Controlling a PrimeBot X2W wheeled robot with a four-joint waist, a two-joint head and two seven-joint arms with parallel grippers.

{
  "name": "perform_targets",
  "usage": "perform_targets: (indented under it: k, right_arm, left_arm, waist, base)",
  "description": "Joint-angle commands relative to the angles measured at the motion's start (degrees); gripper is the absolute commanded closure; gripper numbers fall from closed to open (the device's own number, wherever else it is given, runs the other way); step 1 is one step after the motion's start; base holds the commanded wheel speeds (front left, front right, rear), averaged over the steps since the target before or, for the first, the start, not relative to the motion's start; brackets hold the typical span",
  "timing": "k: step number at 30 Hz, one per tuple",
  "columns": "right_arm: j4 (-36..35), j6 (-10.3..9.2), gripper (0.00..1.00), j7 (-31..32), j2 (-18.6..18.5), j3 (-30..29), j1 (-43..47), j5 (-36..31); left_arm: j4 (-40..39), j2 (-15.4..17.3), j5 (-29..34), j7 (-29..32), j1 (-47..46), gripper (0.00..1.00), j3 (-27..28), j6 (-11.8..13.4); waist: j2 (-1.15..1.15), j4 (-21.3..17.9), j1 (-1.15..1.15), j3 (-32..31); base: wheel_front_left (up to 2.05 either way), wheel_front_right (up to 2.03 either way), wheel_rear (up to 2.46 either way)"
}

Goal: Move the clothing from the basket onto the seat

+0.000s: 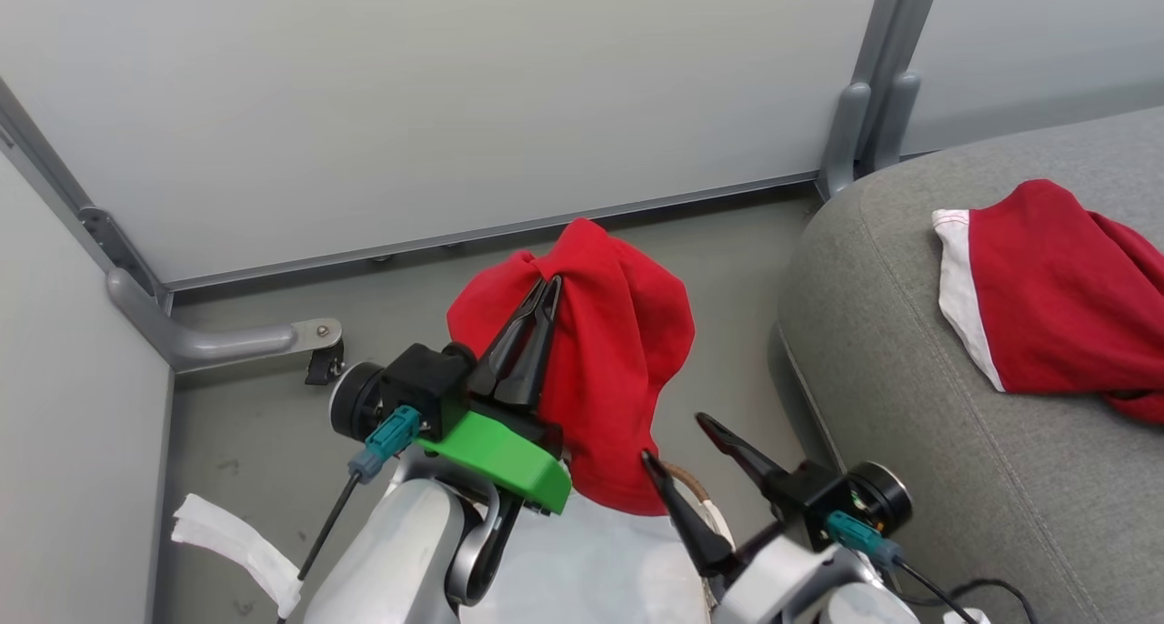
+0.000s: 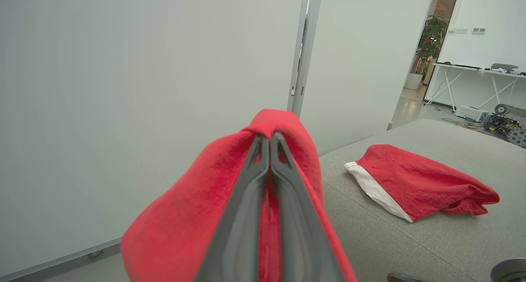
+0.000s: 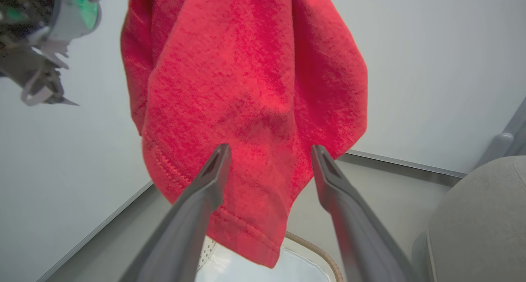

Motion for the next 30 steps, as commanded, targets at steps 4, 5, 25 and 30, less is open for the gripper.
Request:
perform_targets:
  k: [4,5,25,30]
  right_arm:
    - [1.1,-0.06,0.00,-0.1,-0.2,3.7,-4.4,2.6]
    - [1.4,-0.06,0.00,-0.1,-0.2,4.2,-5.2,3.4]
    - [2.1,-0.06,0.00,-0.1,-0.2,2.0,-9.7,3.3]
    - [3.8,-0.06,0.00,-0.1,-0.2,1.9,-9.6,3.1]
  left_arm:
    - [-0.4,0.0,-0.8,-0.2,-1.4,1.00,-1.0,0.0]
    - [-0.4,0.0,-1.0,-0.2,-1.4,1.00,-1.4,0.1]
    - [-1.7,0.0,-3.7,-0.2,-2.7,1.00,-7.9,0.8]
    - [-2.4,0.0,-4.0,-0.2,-3.0,1.00,-9.7,0.6]
  waist:
    - [0.00,1.0,0.00,0.2]
    - [0.00,1.3,0.00,0.3]
    - [0.00,4.4,0.00,0.0]
    - [0.00,5.1,0.00,-0.1]
  base:
    - [0.00,0.00,0.00]
    - [0.00,0.00,0.00]
    - [0.00,0.00,0.00]
    - [0.00,0.00,0.00]
